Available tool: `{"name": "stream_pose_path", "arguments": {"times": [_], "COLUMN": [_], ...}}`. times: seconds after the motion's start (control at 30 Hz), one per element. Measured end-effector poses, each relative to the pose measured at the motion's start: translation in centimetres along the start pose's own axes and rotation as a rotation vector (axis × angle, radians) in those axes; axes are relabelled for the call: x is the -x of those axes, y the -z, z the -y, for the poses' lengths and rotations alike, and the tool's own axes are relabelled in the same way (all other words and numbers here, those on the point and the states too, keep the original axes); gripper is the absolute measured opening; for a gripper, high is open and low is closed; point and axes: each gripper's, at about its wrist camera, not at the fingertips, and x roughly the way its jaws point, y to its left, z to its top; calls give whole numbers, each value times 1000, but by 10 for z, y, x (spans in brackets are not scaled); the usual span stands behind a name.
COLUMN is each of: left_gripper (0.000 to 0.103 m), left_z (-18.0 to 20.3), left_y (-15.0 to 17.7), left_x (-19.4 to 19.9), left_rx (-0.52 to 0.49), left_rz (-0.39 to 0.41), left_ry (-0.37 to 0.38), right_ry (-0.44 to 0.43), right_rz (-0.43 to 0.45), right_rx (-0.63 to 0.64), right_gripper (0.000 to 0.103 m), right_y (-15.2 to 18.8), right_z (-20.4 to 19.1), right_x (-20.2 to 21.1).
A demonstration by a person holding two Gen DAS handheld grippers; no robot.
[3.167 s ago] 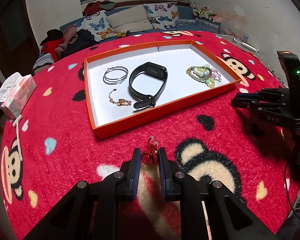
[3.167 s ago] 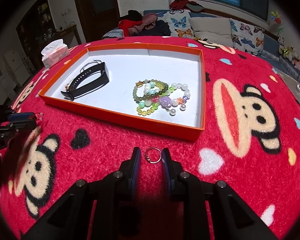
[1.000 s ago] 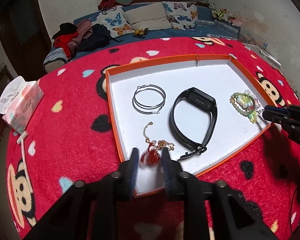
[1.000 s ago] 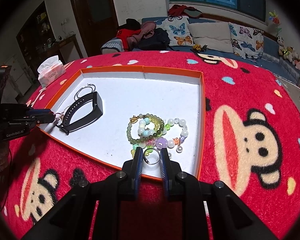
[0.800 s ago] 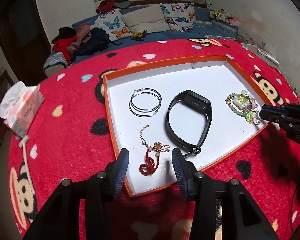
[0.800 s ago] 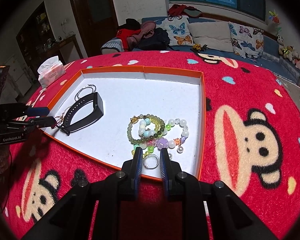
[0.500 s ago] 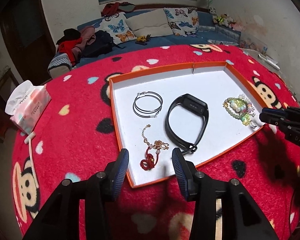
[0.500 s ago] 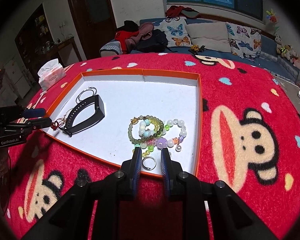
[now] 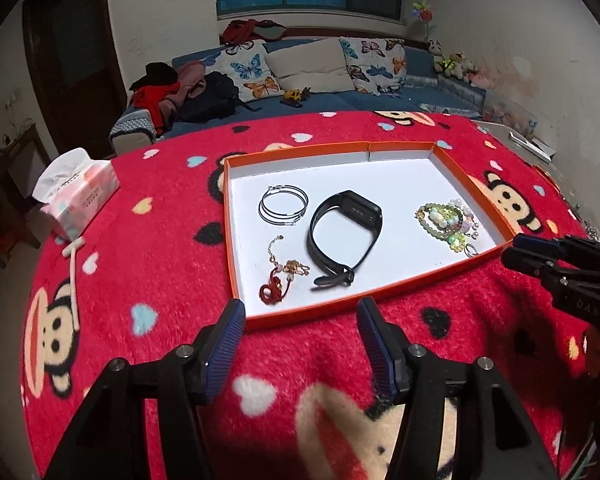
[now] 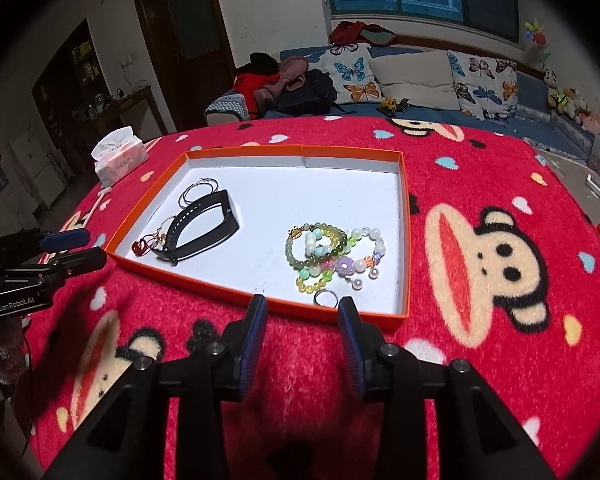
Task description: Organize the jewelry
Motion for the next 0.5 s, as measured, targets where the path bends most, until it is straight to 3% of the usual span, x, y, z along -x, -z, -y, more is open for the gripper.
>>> {"name": "stream_pose_path", "arguments": {"times": [0.3, 0.5], "left_gripper": [81, 83], "left_z": [2, -2], "left_y": [21, 32], "left_x": [18, 24], "left_rx": [46, 73], "left_rz": [30, 39], "left_ry": [-9, -34], "right_ry": [17, 33], "right_rz": [5, 4], "right_rx": [-11, 0], "right_gripper": [51, 53], "right_y": [18, 28], "right_z": [-12, -20], "right_x": [7, 10]}}
